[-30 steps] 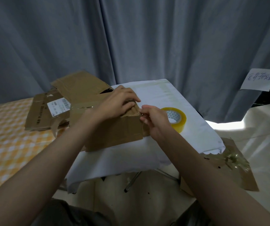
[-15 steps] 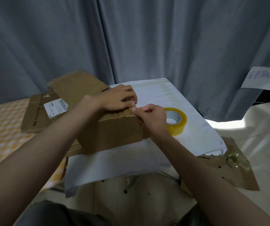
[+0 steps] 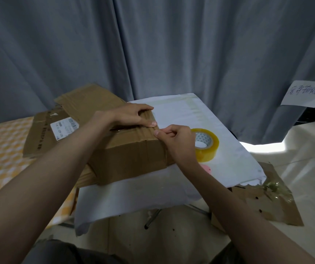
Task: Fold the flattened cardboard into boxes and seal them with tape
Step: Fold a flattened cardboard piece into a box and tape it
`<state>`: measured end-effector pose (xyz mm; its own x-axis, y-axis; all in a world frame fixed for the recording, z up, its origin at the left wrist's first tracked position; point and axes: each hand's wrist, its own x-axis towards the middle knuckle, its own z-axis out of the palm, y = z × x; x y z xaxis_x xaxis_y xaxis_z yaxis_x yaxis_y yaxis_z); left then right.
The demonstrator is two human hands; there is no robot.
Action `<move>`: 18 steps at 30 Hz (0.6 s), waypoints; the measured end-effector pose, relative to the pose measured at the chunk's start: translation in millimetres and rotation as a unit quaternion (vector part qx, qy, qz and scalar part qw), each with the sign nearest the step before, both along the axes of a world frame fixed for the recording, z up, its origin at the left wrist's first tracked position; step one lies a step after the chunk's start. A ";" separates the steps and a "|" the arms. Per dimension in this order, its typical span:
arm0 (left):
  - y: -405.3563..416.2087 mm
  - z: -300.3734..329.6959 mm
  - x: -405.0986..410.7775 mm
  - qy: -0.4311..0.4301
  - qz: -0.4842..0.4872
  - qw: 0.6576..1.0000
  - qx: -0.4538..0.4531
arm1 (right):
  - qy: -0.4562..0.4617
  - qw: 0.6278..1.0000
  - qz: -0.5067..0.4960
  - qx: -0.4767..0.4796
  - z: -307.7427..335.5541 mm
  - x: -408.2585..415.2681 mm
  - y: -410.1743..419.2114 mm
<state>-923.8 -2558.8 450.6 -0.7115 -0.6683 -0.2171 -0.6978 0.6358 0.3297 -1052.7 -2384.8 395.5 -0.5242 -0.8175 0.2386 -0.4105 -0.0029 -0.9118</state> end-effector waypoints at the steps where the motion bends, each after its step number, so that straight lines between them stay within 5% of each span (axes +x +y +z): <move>1: 0.2 0.0 0.4 -0.002 0.005 1.000 0.000 | -0.003 1.000 0.003 0.005 -0.8 0.2 -0.9; 12: -0.3 23.9 14.0 0.140 0.027 0.989 -0.031 | -0.234 0.972 -0.018 -0.011 16.0 6.6 -6.0; 18: -3.8 28.4 31.6 0.194 0.091 0.977 -0.019 | -0.154 0.987 -0.046 -0.025 30.0 -9.7 -36.7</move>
